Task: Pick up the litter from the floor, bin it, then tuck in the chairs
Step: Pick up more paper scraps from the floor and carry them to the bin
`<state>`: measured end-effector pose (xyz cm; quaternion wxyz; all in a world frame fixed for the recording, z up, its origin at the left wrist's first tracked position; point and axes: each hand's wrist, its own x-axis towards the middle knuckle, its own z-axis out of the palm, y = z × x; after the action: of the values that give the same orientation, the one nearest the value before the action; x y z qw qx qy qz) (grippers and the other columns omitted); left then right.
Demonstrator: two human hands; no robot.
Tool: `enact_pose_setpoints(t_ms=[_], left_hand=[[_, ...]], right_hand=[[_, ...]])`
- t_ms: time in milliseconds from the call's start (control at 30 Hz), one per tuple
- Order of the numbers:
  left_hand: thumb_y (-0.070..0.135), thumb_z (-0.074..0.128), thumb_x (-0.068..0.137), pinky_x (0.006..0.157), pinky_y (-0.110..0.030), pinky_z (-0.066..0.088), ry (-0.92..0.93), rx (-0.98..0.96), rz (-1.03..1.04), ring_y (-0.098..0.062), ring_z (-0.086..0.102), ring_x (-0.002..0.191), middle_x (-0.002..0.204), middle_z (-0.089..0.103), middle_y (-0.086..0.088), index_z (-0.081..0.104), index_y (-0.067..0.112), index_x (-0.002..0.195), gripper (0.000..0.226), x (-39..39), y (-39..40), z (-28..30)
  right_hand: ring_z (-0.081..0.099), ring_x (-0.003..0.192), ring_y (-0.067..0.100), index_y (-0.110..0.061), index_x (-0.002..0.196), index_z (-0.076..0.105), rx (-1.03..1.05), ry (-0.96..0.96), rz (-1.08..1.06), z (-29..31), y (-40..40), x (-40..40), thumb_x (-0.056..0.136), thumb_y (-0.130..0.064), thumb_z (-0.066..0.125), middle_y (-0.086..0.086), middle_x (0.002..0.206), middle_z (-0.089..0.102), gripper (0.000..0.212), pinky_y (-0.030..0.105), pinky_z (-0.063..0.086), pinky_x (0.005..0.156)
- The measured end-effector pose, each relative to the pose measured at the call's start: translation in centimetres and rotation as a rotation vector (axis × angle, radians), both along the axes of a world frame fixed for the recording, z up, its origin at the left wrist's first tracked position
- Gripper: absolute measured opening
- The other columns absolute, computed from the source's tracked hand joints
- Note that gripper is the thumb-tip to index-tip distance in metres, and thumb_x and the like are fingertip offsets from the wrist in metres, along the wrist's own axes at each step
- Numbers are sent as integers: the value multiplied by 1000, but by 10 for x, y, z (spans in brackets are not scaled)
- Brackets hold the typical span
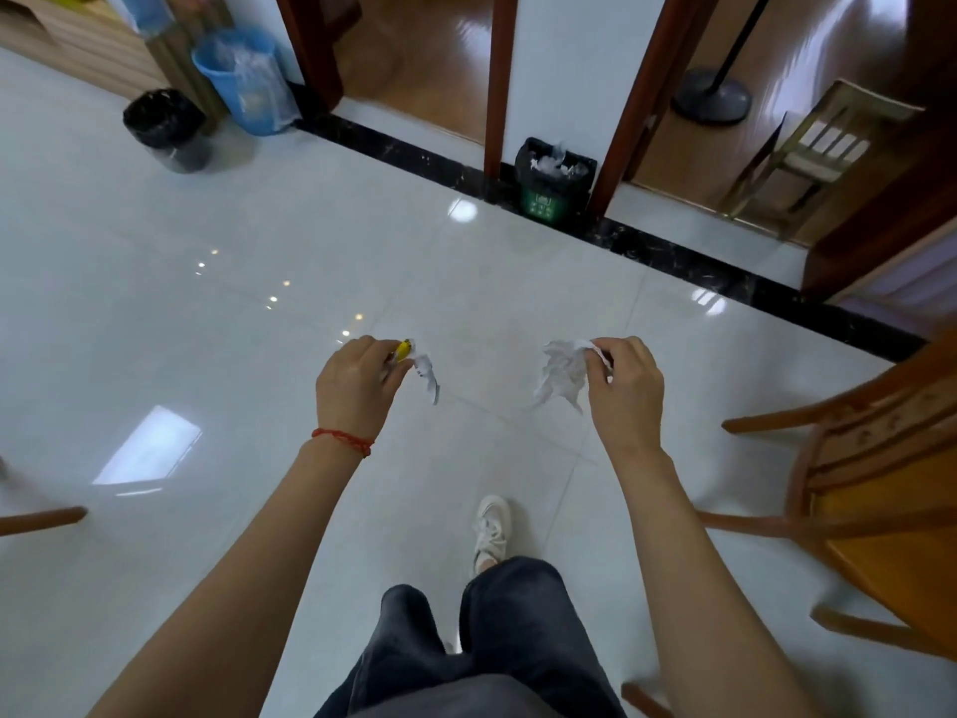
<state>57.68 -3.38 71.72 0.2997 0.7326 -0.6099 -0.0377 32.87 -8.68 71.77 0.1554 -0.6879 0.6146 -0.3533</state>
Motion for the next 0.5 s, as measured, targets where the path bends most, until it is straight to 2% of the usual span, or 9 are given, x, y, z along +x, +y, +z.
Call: enact_pose_setpoints(t_ms=[200, 367, 500], left_hand=[[5, 74, 77, 48, -29, 37, -3, 8, -11, -29, 52, 51, 54, 55, -14, 68, 1, 71, 9, -1, -106, 9], [6, 75, 76, 49, -26, 35, -25, -24, -24, -28, 53, 51, 54, 55, -13, 69, 2, 71, 9, 11, -196, 11], [7, 75, 76, 49, -26, 34, -35, -18, -68, -29, 52, 50, 54, 55, -13, 69, 2, 71, 9, 24, -279, 6]], right_hand=[[57, 81, 33, 2, 93, 63, 13, 9, 5, 8, -109, -2, 86, -2, 57, 20, 87, 61, 10, 31, 42, 68], [57, 83, 33, 2, 95, 63, 24, 4, -12, 9, -191, 6, 86, -1, 56, 20, 90, 62, 12, 26, 40, 71], [57, 83, 33, 2, 95, 63, 25, 22, -31, 2, -261, 19, 87, -2, 55, 20, 91, 62, 12, 29, 42, 72]])
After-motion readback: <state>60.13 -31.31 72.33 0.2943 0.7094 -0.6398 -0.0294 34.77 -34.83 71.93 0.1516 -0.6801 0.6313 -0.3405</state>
